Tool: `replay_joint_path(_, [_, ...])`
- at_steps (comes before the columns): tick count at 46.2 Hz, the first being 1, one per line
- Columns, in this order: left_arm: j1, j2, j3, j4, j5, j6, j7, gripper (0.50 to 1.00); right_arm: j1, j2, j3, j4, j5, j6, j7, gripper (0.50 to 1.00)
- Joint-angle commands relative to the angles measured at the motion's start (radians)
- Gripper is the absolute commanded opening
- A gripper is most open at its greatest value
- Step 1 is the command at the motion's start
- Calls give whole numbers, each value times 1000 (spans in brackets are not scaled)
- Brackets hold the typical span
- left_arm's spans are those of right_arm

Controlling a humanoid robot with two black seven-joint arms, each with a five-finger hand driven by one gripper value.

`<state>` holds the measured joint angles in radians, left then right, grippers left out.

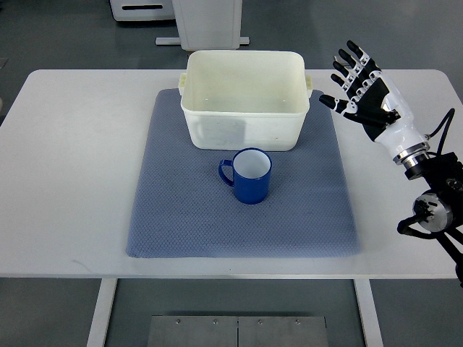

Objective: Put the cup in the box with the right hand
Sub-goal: 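Reach the right hand toward the blue mug's side nearest the robot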

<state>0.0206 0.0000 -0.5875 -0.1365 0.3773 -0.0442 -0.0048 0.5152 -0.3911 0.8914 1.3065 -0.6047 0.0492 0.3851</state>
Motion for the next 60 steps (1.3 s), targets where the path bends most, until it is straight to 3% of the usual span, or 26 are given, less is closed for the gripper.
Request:
replay_joint_path(1, [-1, 0, 0, 0, 0, 1, 0, 1000, 3, -5, 1, 39, -26, 26, -2, 996])
replay_joint_path(14, [-2, 0, 0, 0, 0, 1, 0, 1000, 31, -3, -42, 68, -125, 80, 0, 995])
replay_joint_path(60, [-2, 0, 0, 0, 0, 1, 0, 1000, 98, 26, -290, -26, -262, 67, 3, 995])
